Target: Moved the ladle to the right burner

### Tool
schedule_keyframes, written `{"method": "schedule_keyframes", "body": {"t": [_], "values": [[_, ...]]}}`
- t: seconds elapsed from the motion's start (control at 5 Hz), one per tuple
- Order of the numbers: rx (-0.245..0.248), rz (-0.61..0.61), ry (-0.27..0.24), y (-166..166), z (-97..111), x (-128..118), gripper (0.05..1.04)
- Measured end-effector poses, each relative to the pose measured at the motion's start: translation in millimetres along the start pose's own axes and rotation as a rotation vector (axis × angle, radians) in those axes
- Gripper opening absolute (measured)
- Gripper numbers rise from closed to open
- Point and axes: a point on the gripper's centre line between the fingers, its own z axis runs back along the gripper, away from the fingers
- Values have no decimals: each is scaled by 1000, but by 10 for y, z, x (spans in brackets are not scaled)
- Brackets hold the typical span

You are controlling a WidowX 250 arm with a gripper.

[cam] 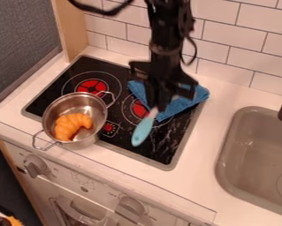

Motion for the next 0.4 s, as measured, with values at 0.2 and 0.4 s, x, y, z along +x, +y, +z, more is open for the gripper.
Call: {"method": "schedule_keyframes", "body": {"t": [0.2, 0.4], "values": [[-22, 9, 8, -34, -143, -138, 124], [-20, 28, 17, -25, -235, -291, 124]]}}
